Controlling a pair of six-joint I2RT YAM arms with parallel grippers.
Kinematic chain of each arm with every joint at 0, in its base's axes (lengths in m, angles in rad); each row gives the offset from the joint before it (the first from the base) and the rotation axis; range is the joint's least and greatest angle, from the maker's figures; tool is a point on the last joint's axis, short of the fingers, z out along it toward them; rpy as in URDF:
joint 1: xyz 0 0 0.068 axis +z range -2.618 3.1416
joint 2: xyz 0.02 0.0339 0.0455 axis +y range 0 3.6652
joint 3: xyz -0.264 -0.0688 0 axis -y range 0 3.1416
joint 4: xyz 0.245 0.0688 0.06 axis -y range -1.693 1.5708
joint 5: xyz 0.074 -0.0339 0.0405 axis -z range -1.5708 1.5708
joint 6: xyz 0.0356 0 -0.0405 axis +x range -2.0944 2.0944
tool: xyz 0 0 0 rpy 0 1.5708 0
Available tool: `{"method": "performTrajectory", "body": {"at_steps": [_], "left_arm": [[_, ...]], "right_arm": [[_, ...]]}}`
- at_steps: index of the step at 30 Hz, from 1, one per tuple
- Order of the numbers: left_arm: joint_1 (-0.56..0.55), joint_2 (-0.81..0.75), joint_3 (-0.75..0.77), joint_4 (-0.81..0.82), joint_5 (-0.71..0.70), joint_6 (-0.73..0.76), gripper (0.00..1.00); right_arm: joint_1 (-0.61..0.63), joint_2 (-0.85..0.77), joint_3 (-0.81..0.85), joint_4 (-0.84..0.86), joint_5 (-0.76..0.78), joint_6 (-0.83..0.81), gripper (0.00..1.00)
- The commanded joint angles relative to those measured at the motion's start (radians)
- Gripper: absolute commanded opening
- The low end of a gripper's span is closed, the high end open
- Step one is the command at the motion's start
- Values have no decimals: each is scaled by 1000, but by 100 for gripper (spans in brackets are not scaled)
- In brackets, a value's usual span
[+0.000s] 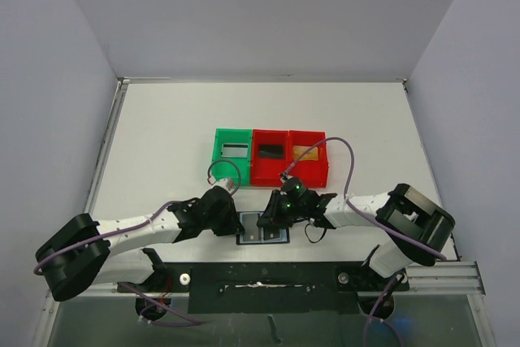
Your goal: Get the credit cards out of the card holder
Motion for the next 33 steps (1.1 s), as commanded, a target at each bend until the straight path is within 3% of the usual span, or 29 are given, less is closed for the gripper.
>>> {"method": "performTrajectory", "body": {"at_steps": [1,6,13,30,33], "left_arm": [[6,-15,-9,-50,-30,13,0],[6,-18,-8,-52,-34,14,0],[6,-21,-2,-55,-45,11,0],[4,-44,19,-68,-59,30,0],[-4,-103,37,-69,-68,30,14]], "right_arm": [[12,11,17,30,-7,-16,17],[4,-9,17,66,-32,-18,15],[-18,-37,-30,172,-91,8,0],[-82,-144,-107,114,-107,-2,0],[-83,-136,-110,115,-99,1,0]]}}
